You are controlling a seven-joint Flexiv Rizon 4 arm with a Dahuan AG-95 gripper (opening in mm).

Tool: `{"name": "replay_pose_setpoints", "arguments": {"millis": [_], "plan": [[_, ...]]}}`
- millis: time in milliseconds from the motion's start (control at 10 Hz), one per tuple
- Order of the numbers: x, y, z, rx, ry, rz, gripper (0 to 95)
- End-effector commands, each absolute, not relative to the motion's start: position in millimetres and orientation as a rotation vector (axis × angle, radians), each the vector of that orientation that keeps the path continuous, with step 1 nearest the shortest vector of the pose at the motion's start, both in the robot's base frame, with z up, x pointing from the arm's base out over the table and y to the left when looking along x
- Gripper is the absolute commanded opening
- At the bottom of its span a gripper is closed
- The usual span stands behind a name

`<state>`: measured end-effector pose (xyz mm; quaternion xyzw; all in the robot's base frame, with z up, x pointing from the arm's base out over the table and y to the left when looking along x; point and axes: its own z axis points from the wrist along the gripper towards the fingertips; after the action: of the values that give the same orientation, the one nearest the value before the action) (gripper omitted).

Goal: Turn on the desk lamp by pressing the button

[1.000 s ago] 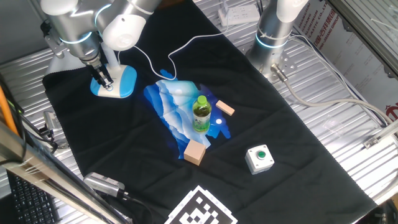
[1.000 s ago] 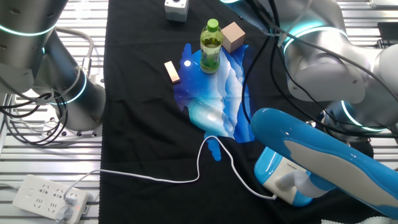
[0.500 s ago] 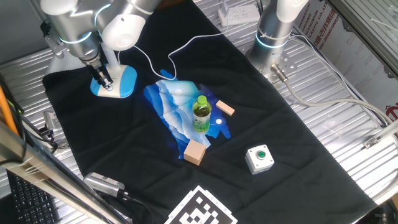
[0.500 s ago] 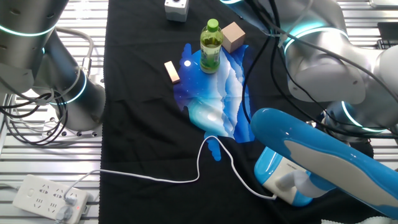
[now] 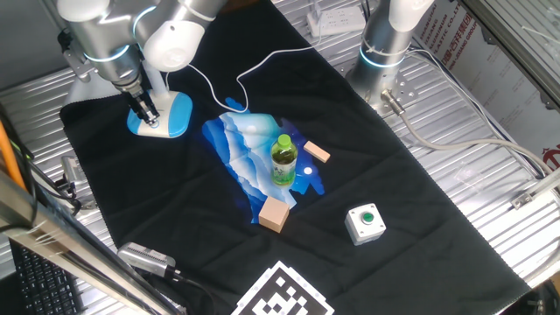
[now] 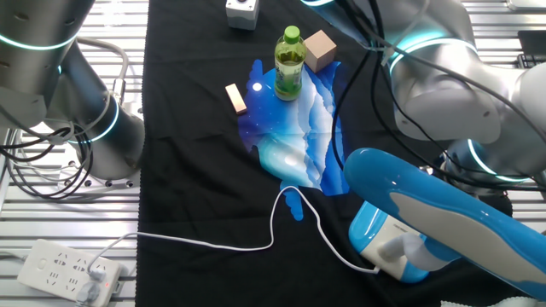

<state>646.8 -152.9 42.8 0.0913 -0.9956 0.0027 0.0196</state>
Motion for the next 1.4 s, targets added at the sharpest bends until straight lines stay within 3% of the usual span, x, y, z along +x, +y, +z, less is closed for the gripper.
{"name": "replay_pose_setpoints", "arguments": {"millis": [100, 1400], "plan": [[646.1, -152.8, 42.2, 0.284, -3.088, 0.006, 0.0], [642.1, -153.3, 31.4, 0.278, -3.102, -0.009, 0.0]]}}
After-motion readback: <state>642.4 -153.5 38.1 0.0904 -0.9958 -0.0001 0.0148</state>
